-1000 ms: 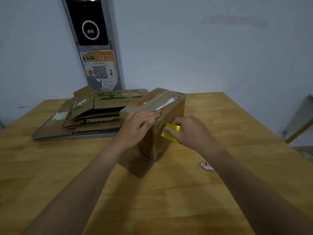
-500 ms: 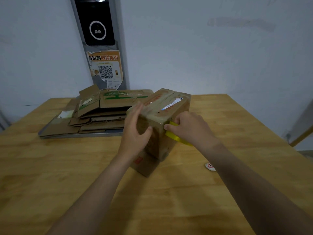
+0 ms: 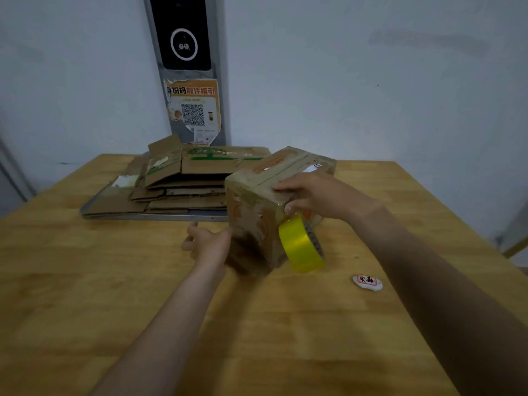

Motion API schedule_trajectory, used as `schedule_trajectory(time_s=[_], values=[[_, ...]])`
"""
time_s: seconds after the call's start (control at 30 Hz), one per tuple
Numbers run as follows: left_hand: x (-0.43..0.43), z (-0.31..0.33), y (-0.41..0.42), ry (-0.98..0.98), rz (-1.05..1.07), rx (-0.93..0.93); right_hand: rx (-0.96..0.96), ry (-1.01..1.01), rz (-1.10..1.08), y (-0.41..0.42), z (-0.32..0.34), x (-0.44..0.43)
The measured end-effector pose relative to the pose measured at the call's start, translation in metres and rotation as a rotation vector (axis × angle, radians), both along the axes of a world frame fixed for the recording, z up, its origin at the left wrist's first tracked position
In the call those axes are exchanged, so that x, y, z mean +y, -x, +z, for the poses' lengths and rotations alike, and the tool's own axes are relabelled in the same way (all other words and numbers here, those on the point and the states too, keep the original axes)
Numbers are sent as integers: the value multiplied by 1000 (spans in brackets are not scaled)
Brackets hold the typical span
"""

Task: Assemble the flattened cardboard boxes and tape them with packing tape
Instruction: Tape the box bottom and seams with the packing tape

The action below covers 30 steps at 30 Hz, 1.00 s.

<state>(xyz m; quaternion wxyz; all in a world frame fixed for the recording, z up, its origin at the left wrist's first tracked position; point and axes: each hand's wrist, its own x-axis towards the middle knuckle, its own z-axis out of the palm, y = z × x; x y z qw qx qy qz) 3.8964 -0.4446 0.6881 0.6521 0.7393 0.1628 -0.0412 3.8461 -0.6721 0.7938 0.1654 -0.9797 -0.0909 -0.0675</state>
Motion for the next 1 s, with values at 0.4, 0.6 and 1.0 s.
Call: schedule_trajectory(time_s=[0.4,0.6,1.0], values=[[-10,-1,27,-67,-353,7,-124,-12,-48,17,-5,2],[10,67,23,-332,-184,-468,-401,37,-105,52,15,4],[-28,187,19,-640,-438,-1074,-667,-268,-314,90,12,19]])
